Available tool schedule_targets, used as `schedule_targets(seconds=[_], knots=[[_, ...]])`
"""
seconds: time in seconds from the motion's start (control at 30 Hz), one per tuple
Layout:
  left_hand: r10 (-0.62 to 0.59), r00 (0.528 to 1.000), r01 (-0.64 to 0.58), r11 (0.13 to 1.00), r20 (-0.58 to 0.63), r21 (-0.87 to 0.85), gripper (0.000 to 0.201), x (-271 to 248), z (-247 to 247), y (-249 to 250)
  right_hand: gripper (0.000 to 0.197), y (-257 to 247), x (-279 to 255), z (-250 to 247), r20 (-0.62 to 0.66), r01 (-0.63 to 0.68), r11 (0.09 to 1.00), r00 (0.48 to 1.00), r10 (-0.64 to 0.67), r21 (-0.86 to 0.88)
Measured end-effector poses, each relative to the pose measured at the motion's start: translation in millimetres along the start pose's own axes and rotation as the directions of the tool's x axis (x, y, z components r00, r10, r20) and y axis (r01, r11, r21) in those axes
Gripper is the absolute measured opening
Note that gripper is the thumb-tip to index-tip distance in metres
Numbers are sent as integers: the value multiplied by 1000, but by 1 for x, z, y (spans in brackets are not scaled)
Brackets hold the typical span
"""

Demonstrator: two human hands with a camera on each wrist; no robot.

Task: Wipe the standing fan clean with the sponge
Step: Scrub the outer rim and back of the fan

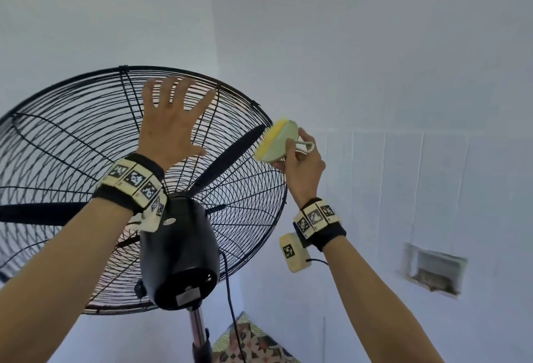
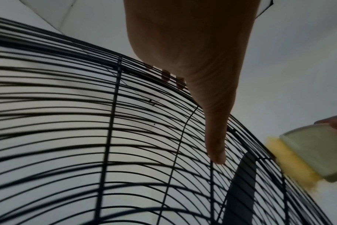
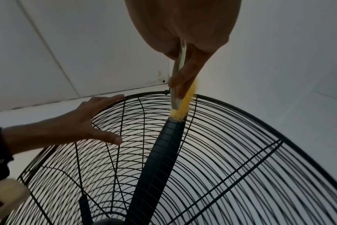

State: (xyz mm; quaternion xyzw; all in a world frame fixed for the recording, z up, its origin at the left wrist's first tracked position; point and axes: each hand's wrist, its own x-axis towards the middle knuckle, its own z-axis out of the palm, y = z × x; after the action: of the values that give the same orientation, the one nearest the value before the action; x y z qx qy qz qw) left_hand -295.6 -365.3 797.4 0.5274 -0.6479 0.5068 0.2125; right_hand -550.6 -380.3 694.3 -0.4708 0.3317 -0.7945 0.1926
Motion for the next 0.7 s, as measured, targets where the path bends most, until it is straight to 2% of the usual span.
schedule_targets(seconds=[0.1,0.23,0.37,0.4,0.53,0.6,0.7], knots=[[12,1000,-12,1000,1,14,137,3,0,5,44,-4,2,-4,-38,36,999,999,-36,16],[28,999,-28,1000,-18,1,138,4,0,11,46,0,-14,4,-163,1,996,987,13,85],[40,999,-40,999,16,30,147,4,7,11,43,17,-50,8,-28,-27,1000,999,27,14],[44,999,-45,998,21,32,150,3,8,11,42,17,-50,6,-33,-39,999,999,40,11],[63,998,-64,997,15,51,150,1,5,12,46,1,-32,1,-245,6,992,969,25,127],[74,997,-75,996,14,48,149,1,4,15,50,-3,-32,7,-284,8,987,958,38,160],[71,997,-71,997,23,33,150,3,5,16,51,8,-54,17,-167,-41,985,983,70,167]])
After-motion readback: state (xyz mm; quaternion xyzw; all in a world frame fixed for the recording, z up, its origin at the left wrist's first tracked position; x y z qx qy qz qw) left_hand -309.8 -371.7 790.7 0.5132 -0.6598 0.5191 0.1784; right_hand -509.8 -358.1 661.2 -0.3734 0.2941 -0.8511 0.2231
